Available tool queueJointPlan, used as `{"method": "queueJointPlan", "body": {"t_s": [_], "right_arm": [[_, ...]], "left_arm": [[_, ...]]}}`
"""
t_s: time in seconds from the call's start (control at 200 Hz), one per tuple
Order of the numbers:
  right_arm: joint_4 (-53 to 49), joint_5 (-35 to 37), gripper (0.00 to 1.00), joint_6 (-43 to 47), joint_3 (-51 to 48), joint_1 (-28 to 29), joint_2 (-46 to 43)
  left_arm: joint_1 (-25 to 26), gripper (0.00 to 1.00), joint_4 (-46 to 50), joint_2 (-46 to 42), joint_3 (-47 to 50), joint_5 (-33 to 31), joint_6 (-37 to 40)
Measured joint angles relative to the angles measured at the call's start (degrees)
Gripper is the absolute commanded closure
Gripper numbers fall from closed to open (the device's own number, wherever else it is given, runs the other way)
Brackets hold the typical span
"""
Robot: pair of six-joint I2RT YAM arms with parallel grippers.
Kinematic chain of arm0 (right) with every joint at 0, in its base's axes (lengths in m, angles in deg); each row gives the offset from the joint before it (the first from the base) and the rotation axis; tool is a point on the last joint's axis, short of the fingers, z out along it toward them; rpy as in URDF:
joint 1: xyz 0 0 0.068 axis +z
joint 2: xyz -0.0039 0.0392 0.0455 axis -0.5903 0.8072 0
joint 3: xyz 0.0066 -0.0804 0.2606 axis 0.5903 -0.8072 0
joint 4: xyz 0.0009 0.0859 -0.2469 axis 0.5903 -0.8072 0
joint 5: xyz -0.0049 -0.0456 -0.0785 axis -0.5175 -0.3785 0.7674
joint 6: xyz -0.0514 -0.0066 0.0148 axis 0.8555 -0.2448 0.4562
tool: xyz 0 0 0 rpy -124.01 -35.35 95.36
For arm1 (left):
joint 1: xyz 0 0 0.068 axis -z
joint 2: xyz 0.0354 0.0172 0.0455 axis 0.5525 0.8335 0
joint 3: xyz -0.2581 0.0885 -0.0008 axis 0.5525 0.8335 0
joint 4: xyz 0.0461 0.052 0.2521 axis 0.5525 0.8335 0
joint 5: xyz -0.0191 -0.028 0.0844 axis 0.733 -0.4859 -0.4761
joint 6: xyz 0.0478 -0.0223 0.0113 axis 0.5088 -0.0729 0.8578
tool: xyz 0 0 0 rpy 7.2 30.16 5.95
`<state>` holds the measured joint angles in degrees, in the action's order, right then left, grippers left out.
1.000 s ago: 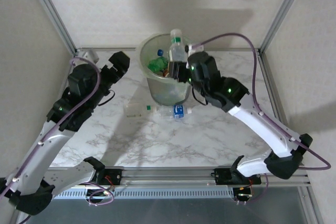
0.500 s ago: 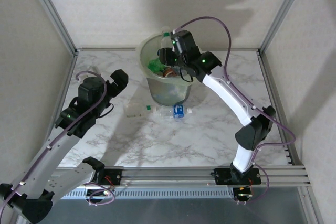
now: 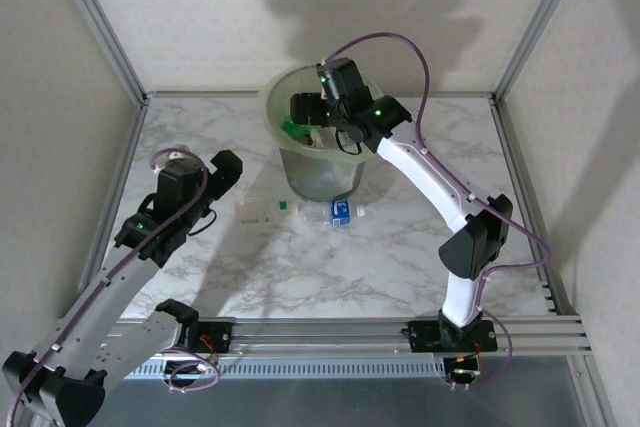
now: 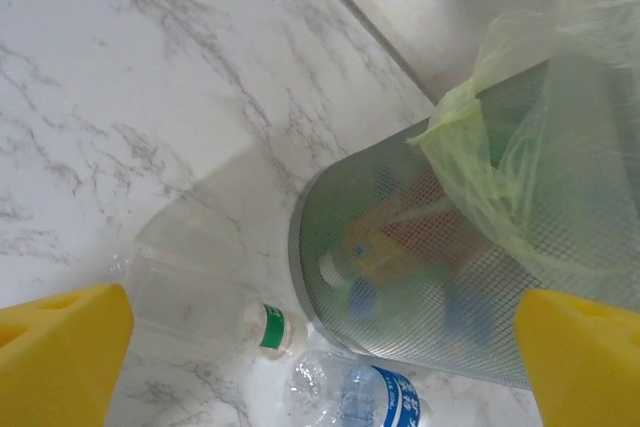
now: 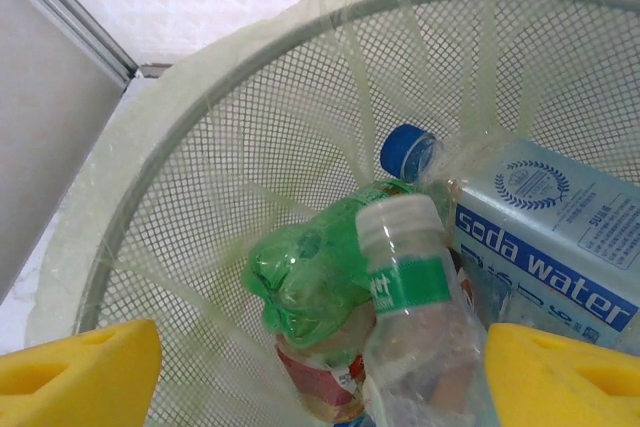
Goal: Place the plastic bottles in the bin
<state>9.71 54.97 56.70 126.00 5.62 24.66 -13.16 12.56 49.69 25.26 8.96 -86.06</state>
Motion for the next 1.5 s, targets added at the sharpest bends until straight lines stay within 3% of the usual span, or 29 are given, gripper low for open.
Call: {"method": "queueJointPlan", "body": {"t_s": [0.165,0.28,0.476,0.591,0.796,0.936,1.497], "right_arm": [[-0.2,1.1,0.17,0.0,-0.2,1.8,-2.1],[0.2,3.2,0.17,0.4,-3.0,6.2,-7.2],[4.9,5.4,0.16,1.4,-15.9,17.1,-20.5],[7.5,6.2,0.16,-0.1,-25.6,20.3,-26.9],[10.4,6.8,0.14,-6.3,-43.1,20.8,-34.0],[10.7,6.9,0.13,-9.8,-49.8,20.8,-37.3],[13.8,7.6,0.11,-12.3,-52.2,20.9,-38.9]], "left_arm": [[-0.5,0.12,-1.0,0.0,4.2,2.8,-2.6],[-1.4,0.13,-1.9,0.6,7.1,5.6,-4.5],[-4.9,0.15,-5.4,5.2,10.3,10.9,-6.4],[-7.5,0.16,-7.2,8.8,11.7,13.8,-7.1],[-8.5,0.15,-9.7,11.8,13.0,16.9,-10.7],[-8.5,0.14,-12.2,12.5,14.9,17.9,-14.4],[-4.3,0.16,-18.0,25.0,14.7,17.3,-23.1]]}}
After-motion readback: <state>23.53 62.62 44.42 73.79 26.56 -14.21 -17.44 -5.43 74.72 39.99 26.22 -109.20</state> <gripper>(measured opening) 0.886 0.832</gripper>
